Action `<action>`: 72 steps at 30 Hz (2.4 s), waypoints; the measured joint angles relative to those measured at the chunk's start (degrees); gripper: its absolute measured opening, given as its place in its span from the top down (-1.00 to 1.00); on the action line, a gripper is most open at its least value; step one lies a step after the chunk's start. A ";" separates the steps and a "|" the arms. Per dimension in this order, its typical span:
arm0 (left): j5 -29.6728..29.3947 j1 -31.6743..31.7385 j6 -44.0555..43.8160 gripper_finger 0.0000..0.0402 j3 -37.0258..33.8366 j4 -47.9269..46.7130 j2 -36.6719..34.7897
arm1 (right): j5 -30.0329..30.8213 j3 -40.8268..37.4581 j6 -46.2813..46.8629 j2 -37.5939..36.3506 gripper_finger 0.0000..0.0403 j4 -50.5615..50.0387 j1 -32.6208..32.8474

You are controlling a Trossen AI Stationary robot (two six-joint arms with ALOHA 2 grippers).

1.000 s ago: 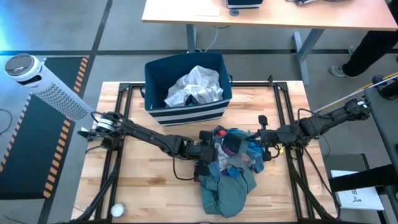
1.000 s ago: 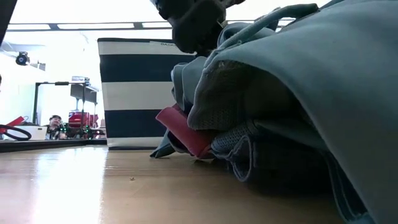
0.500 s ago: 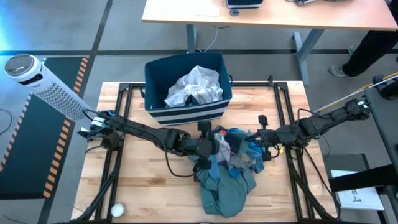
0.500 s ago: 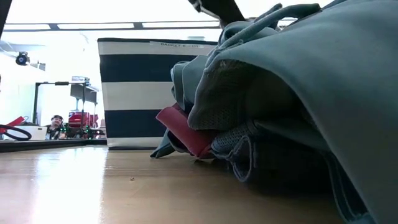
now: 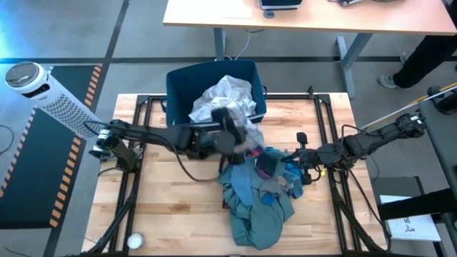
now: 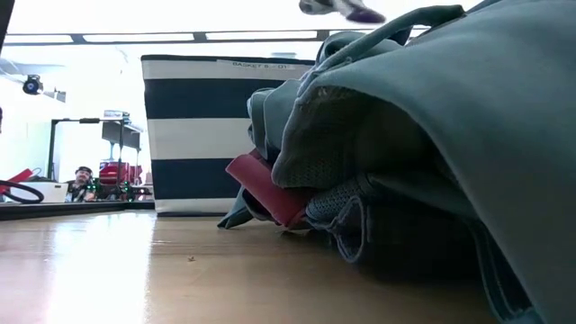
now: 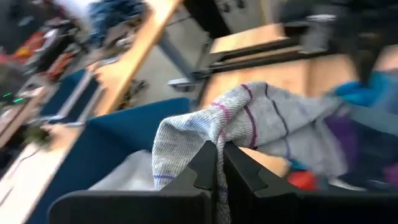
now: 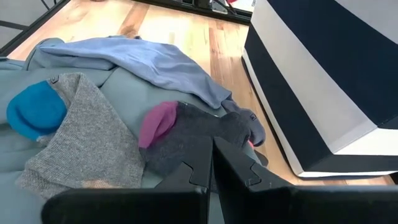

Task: Sort clothes
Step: Put the gray sock into the blue laundry organizer, then put the black sock into the blue laundry organizer

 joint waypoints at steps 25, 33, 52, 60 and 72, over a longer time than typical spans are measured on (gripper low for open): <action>0.82 22.75 -11.58 1.00 -0.17 -21.86 -7.83 | -0.09 -0.21 1.15 0.00 1.00 -0.77 0.00; 6.77 23.98 -13.98 1.00 -2.60 -25.28 -6.05 | -0.07 -0.50 1.86 0.00 1.00 -0.79 0.00; 6.84 22.19 -10.63 0.22 -5.66 -20.63 -5.56 | -0.08 -0.50 2.02 0.00 1.00 -0.76 0.02; 2.23 16.12 -3.93 0.12 -4.61 -16.07 -5.74 | -0.07 -0.50 2.05 0.01 1.00 -0.79 0.01; 4.13 3.13 1.79 0.30 -4.59 -9.61 -5.78 | -0.08 -0.57 2.15 0.01 1.00 -0.79 0.01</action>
